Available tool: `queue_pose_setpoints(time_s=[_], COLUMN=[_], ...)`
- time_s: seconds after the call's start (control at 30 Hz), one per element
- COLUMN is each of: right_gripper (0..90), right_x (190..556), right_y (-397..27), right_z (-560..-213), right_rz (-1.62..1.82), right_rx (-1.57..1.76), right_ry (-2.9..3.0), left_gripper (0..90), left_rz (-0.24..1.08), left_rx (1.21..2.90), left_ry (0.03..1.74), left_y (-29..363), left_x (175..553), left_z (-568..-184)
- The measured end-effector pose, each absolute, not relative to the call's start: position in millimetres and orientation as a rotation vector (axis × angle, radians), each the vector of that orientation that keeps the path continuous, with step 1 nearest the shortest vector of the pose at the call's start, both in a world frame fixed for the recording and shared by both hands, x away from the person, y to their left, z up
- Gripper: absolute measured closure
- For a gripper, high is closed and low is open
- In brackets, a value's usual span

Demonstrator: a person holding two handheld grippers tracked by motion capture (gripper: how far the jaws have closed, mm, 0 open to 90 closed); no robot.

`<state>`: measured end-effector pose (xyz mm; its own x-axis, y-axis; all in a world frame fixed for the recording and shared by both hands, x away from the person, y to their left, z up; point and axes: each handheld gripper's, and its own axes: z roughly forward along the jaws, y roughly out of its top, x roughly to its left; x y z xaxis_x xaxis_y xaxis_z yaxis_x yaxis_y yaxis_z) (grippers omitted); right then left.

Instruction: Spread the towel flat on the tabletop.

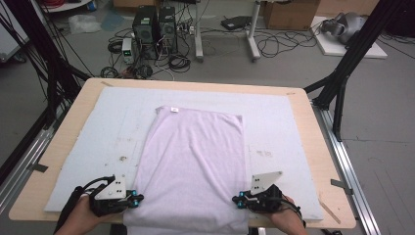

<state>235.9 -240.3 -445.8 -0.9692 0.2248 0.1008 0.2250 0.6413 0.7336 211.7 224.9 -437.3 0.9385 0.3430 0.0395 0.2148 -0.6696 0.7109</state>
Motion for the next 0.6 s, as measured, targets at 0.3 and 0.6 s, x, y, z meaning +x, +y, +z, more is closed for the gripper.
queue_pose_setpoints(time_s=[0.3,0.6], right_gripper=[68.1,67.9], right_x=[247,262], right_y=[-252,-248], right_z=[-433,-446], right_rz=[-1.400,-1.304], right_rx=[-0.524,-0.619], right_ry=[-2.849,-2.911], left_gripper=[64.9,84.5], left_rz=[0.281,0.258], left_rx=[2.233,2.276], left_ry=[0.480,0.466], left_y=[231,225], left_x=[227,236], left_z=[-427,-441])
